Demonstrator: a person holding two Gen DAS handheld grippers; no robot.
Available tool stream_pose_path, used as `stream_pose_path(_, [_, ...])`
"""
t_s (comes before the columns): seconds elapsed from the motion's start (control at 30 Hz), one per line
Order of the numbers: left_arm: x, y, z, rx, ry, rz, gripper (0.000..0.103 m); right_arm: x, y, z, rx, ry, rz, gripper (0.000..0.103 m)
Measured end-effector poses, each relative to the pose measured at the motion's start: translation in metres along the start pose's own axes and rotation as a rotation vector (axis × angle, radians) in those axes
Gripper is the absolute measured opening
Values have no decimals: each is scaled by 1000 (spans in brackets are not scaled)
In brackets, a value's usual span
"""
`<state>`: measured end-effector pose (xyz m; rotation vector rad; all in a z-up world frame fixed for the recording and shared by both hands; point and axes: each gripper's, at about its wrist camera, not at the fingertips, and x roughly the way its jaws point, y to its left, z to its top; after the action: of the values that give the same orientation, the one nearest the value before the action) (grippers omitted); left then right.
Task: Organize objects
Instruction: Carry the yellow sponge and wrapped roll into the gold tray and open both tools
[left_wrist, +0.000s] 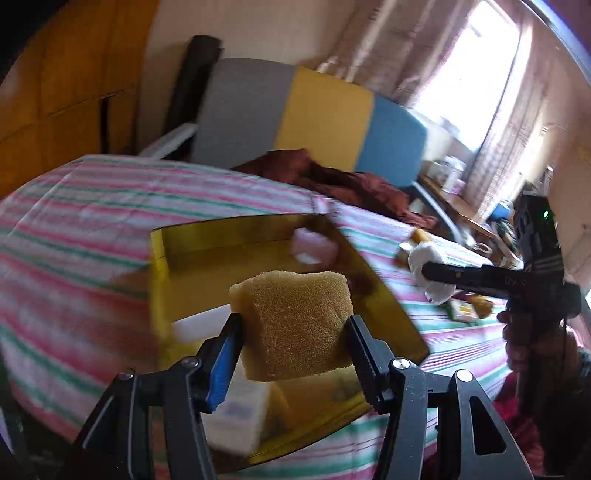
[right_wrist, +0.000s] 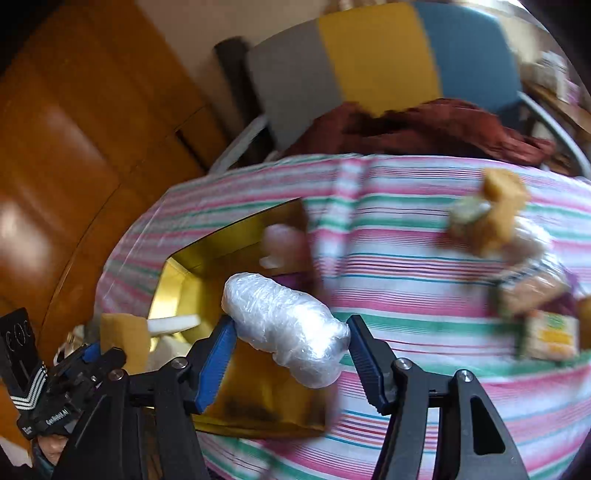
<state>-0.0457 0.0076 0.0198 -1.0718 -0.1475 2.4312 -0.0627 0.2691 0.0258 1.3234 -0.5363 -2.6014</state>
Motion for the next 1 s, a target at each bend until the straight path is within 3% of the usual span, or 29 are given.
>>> stream_pose_path(0.1, [1, 29, -8, -54, 15, 58, 58, 18, 24, 12, -28, 12, 7, 62])
stream_pose_path(0.2, [13, 46, -12, -78, 45, 94, 60, 26, 42, 28, -38, -41, -10, 69])
stream_pose_path(0.27, [23, 51, -12, -83, 56, 127, 64, 27, 45, 36, -12, -71, -23, 93])
stream_pose_path(0.37, [37, 55, -14, -85, 70, 151, 76, 25, 44, 35, 13, -83, -25, 93])
stream_pose_path(0.57, [37, 57, -18, -95, 66, 158, 80, 26, 36, 11, 13, -44, -40, 93])
stream_pose_path(0.7, [24, 60, -16, -104, 31, 220, 93, 33, 29, -9, 33, -14, -36, 93])
stream_pose_path(0.83, [14, 58, -12, -98, -40, 257, 91, 36, 30, -24, 28, 8, -42, 94])
stream_pose_path(0.9, [10, 53, -11, -86, -71, 231, 85, 35, 32, -30, 13, 8, -54, 94])
stream_pose_path(1.0, [19, 45, -11, -44, -33, 246, 80, 34, 34, -35, -2, 7, -63, 94])
